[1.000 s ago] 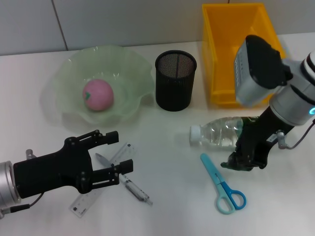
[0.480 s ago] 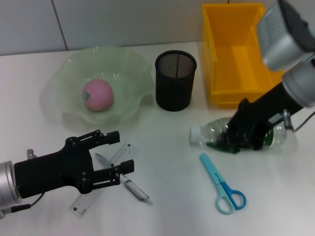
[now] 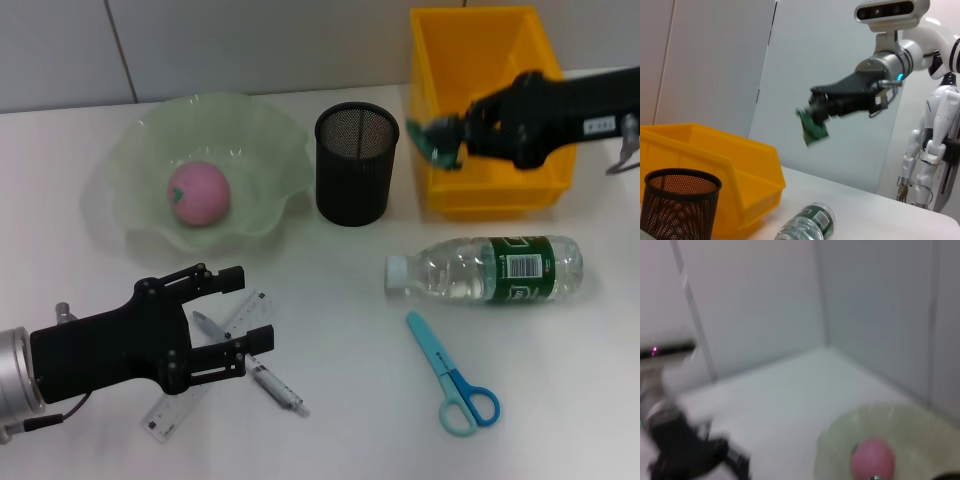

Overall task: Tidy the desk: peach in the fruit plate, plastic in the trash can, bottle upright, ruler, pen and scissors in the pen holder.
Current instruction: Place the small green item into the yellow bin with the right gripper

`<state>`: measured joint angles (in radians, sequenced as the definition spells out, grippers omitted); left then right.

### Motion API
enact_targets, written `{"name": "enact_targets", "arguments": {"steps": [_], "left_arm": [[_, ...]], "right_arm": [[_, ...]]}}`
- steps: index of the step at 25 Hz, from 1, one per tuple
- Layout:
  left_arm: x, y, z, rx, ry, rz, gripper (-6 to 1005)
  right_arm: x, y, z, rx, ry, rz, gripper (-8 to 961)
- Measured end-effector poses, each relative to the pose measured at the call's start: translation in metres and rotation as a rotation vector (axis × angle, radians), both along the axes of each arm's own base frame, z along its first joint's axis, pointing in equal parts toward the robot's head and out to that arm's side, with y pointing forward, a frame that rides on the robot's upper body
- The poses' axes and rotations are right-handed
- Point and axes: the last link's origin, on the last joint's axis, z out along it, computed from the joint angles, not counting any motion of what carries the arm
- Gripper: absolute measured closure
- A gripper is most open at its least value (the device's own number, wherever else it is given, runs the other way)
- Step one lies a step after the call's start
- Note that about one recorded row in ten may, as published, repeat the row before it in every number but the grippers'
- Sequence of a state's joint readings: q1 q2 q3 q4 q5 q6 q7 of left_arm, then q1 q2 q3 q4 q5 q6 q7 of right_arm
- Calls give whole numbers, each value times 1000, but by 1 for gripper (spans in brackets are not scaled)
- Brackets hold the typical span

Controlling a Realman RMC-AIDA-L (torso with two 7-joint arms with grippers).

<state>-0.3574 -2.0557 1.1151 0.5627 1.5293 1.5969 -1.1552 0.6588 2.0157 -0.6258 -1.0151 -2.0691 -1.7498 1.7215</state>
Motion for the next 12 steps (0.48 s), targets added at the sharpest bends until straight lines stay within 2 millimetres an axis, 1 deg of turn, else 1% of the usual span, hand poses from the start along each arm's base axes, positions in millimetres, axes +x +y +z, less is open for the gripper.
{"name": "enact_targets", "arguments": {"steps": [1,3,4,5,6,7,8,9,10,12], "left_arm": [[0,0,0,0,0,-2,191],[1,0,0,-1,-1,-4,191],[1,0,0,-1,-1,-4,191],[1,0,0,-1,-2,-5,190],[1,0,0,-1,-2,-5,190],[1,-1,-1,-1,-2,-6,190],[1,-1,-1,-1,-2,-6,190],[1,-1,-1,0,-1,-8,190],[1,-1,-1,0,-1,-8,190],[0,-1,-1,2,-1,-11,190]], "right_arm": [[3,1,3,24,33,-10,902],[17,9,12,161,141,-73,902],[17,9,12,161,141,-73,902],[22,11,14,214,166,-93,902],[22,11,14,214,166,-93,902],[31,14,15,316,203,-137,902],[31,14,15,316,203,-137,902],[39,18,15,388,207,-179,903],[39,18,15,388,207,-179,903],[46,23,13,431,193,-224,903]]}}
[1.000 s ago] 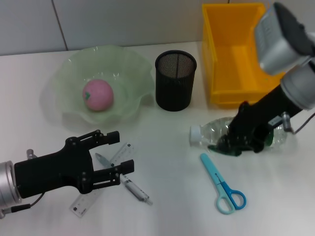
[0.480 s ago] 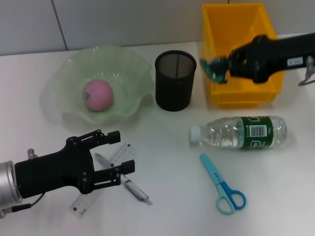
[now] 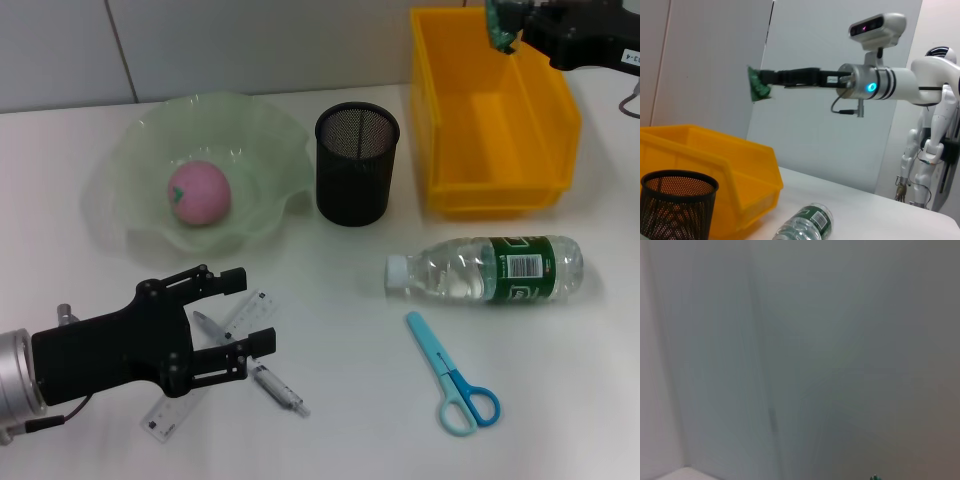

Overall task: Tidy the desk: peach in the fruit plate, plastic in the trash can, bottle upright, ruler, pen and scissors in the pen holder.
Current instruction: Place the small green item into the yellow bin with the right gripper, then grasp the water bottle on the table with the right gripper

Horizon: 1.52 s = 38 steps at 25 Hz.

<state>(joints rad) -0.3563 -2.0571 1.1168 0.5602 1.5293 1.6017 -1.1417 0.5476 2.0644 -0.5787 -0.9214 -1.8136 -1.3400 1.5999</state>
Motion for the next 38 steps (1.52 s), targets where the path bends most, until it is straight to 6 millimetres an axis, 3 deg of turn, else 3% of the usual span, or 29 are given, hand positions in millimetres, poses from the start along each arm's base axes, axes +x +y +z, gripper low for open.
{"name": "enact_targets", "arguments": {"steps": [5,12,19,24,30,38], "left_arm": [[0,0,0,0,-1,0,190],[0,0,0,-1,-1,0,190],[1,1,1,-1,-1,-2,190],[1,1,1,0,-3,-1,190],[1,1,1,3,-3,-4,190],[1,1,1,3,-3,-5,190]], "right_arm": [[21,14,-10,66,-3,-145,902],[31,22,-17,94,1,-224,890],[30,24,-17,99,11,-229,752],[30,24,-17,100,14,-230,512],[29,25,-17,101,23,-232,309],[28,25,-10,133,84,-233,231]]}}
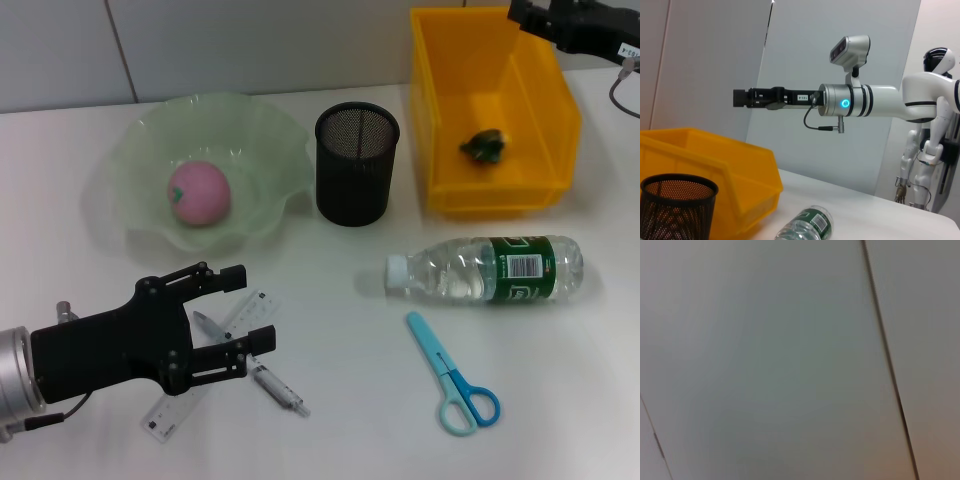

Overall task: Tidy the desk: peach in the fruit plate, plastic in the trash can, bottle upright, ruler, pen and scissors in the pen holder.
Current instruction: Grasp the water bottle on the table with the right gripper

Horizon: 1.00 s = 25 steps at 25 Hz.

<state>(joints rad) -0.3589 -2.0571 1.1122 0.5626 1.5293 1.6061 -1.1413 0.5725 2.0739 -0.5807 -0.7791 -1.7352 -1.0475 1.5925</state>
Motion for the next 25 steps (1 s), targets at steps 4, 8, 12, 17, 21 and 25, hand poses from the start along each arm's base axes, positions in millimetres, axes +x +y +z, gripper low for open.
{"name": "enact_targets", "arguments": {"steps": [4,8,12,17,21,25], "left_arm": [[0,0,0,-2,0,0,190],[0,-1,-1,-3,0,0,190],[0,0,0,-1,-1,2,190],[0,0,0,0,-1,3,190],[-1,0,0,1,-2,4,190],[-1,0,0,-1,-4,8,190]], "right_arm": [[-3,-1,0,-7,9,21,217],[-5,-2,1,-16,11,39,203],[-11,-5,8,-17,42,72,189],[-21,-10,22,-122,72,117,178],[-31,-15,30,-278,8,159,178],[-42,-24,34,-510,-164,179,177]]}}
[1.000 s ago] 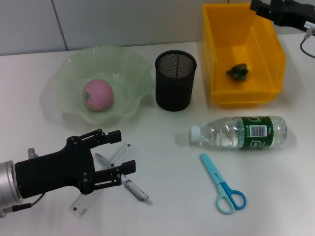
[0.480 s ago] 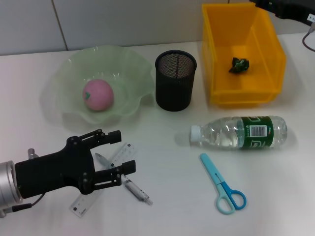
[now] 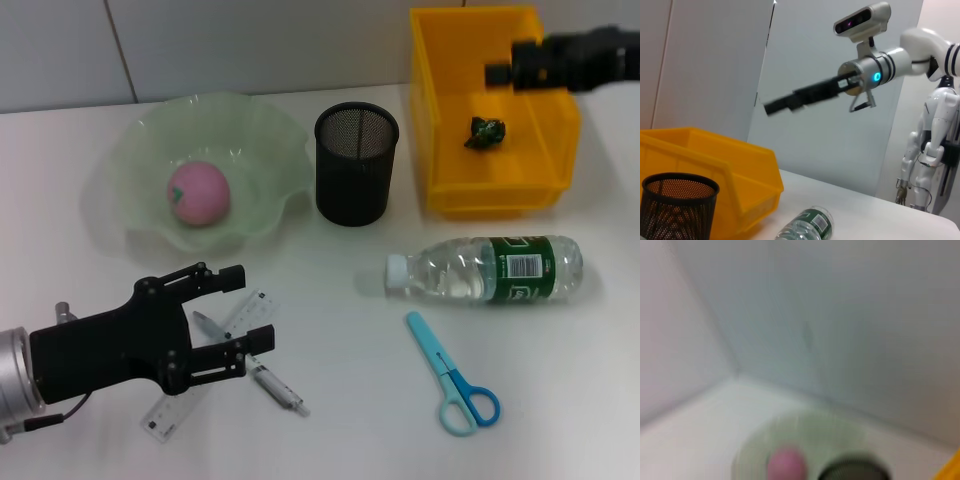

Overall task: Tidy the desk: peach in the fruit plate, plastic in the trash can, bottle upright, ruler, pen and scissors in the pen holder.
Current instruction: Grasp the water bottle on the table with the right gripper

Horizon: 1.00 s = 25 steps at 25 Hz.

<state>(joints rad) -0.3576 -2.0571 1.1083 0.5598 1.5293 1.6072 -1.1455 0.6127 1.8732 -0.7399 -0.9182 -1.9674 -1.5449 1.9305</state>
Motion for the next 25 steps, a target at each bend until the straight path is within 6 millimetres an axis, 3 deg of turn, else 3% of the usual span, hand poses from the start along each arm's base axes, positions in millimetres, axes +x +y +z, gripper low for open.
{"name": "enact_targets", "arguments": {"steps": [7,25], "left_arm": [[-1,0,0,-1,0,8,190],[-2,2,1,26,-2,23,191]], "right_arm": [[-19,-5,-8,-262,-314,59,177],[-38,6,-55,-431,-759,186,176]]}}
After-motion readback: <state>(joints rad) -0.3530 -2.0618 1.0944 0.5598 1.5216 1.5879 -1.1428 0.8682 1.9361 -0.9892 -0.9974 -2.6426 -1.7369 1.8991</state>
